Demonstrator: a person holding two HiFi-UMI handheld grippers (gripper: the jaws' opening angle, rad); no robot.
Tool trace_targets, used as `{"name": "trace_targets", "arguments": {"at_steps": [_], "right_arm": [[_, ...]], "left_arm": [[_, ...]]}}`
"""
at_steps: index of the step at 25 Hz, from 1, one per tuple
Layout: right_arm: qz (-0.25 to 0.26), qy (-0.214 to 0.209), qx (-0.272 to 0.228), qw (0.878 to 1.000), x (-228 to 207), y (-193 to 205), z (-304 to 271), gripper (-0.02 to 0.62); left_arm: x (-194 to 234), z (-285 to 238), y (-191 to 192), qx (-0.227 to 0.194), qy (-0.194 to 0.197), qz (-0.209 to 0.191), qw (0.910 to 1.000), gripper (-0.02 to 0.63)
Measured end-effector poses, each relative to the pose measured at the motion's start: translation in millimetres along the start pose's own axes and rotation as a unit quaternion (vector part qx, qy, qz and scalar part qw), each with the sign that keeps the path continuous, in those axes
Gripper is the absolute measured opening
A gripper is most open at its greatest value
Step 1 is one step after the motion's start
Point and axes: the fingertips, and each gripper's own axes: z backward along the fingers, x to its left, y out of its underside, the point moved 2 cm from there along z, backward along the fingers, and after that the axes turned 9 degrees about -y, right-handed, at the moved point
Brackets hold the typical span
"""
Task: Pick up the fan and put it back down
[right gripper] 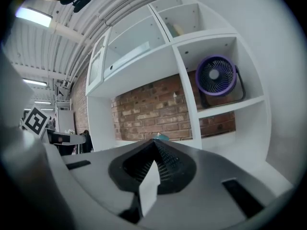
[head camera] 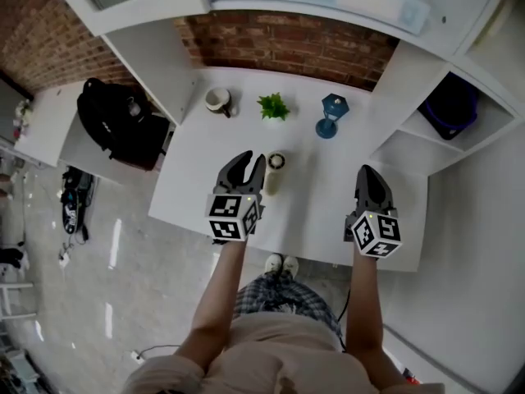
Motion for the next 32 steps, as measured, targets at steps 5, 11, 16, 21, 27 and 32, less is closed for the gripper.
{"name": "trace_targets", "arguments": {"at_steps": [5, 11, 16, 21, 27, 32], "right_arm": [[0.015, 0.007, -0.03, 0.999, 5, -29, 28, 0.015], [0.02, 0.02, -0.06, 0.998, 6, -50, 58, 0.015], [0.032, 0.033, -0.083, 0.996, 4, -61, 76, 0.015], [0.039, 0.041, -0.093, 0.994, 2, -64, 86, 0.015], [0.04, 0.044, -0.091, 0.994, 5, -63, 93, 0.015], [0.046, 0.042, -0.088, 0.994, 7, -62, 97, 0.015]], "left_arm": [[-6, 21, -27, -0.037, 0.012, -0.011, 0.9992, 0.061], [-7, 40, -47, -0.061, 0.019, -0.016, 0.9978, 0.034], [-7, 48, -54, -0.067, 0.031, -0.011, 0.9972, 0.028], [-5, 53, -57, -0.073, 0.036, -0.011, 0.9967, 0.028], [-4, 57, -53, -0.071, 0.04, -0.006, 0.9967, 0.028], [-5, 57, -51, -0.069, 0.046, -0.002, 0.9965, 0.028]]}}
